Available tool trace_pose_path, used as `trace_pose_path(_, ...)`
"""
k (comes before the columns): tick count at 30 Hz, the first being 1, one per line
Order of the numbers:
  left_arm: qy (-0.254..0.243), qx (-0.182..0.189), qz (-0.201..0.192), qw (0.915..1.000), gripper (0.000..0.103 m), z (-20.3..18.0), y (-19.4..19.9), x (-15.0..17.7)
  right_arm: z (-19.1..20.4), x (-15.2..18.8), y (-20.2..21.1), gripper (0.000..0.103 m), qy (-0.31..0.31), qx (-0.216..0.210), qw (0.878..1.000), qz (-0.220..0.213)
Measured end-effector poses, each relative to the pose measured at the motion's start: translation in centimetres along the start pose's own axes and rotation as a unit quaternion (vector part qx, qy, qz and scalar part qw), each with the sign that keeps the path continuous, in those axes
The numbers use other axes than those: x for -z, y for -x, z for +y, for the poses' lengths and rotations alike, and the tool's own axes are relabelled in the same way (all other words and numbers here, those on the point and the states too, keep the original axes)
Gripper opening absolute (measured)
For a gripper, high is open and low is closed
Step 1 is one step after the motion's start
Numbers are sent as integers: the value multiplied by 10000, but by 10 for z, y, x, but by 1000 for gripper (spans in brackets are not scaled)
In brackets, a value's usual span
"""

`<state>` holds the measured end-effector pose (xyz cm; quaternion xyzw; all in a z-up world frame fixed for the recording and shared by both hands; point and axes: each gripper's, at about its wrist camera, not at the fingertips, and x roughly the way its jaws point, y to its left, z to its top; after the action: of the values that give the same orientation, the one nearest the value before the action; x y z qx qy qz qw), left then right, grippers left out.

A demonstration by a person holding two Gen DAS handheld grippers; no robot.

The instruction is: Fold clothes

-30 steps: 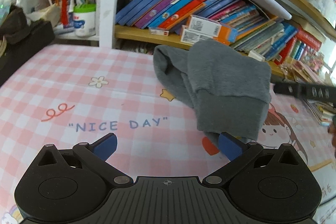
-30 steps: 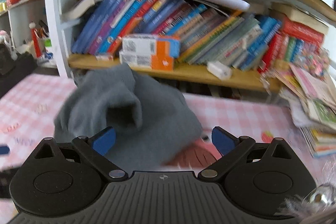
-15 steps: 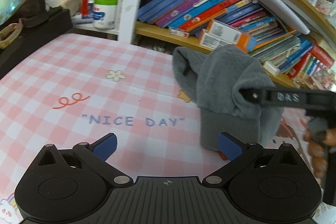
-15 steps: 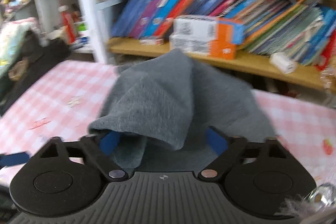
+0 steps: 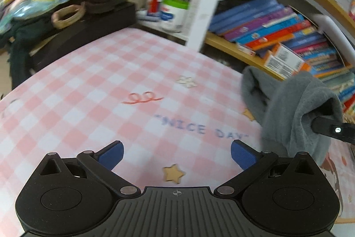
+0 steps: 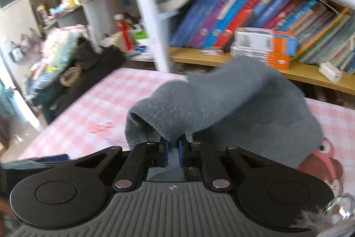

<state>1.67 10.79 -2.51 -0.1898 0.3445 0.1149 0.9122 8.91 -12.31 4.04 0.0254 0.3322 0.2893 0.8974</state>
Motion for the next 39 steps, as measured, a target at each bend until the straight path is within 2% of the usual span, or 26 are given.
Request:
trace_pose_path(2,75,3,-59,10000,103,10,6,0,16,-5,3,8,-20,-174,9998,-54)
trace_pose_path(6,137,44,-154,9998,103,21,15,-2,40,-19,18,3,-102,-523,9976,-441)
trace_pose_path(9,169,85,-209,9996,103,27,20,-4,48,-31,44,1,-102,-913,9908,-997)
trace_pose_path(10,152,119,-207,9996,103,25,20,-4,49,-33,54,1,-35,-912,9889,-1176)
trace_pose_path(12,84,193,-191,9996,103,20,19,-3,47,-35,68,1,184,-607,9892,-1323)
trace_pose_path(15,-75,263,-80,9996,103,7,13,1,35,-32,73,2,381,-138,9941,-1004)
trace_pose_path(19,-262,301,29,9992,103,-5,11,6,13,-9,61,6,259,326,9984,-378)
trace_pose_path(20,-298,318,38,9990,103,-7,11,7,10,-2,57,16,246,383,9987,-240)
trace_pose_path(21,-334,335,47,9989,103,-8,11,9,8,4,51,38,265,445,9986,-98)
trace_pose_path(22,-360,346,47,9987,103,-9,12,9,8,11,45,49,310,520,9982,24)
trace_pose_path(24,-383,348,19,9987,103,-8,15,10,12,20,29,67,558,605,9963,259)
trace_pose_path(26,-404,345,-10,9986,103,-4,19,11,19,28,12,80,899,656,9926,482)
trace_pose_path(29,-465,317,-50,9984,103,4,27,12,34,35,-15,82,1562,640,9834,660)
trace_pose_path(32,-551,265,-77,9981,103,16,35,12,46,35,-43,86,2287,703,9682,730)
trace_pose_path(37,-622,133,-88,9979,103,39,47,12,67,43,-92,89,3580,805,9246,1024)
trace_pose_path(38,-617,115,-100,9980,103,43,49,11,70,43,-99,88,3685,774,9202,1074)
trace_pose_path(39,-605,95,-113,9981,103,47,51,11,71,41,-102,80,3642,697,9218,1132)
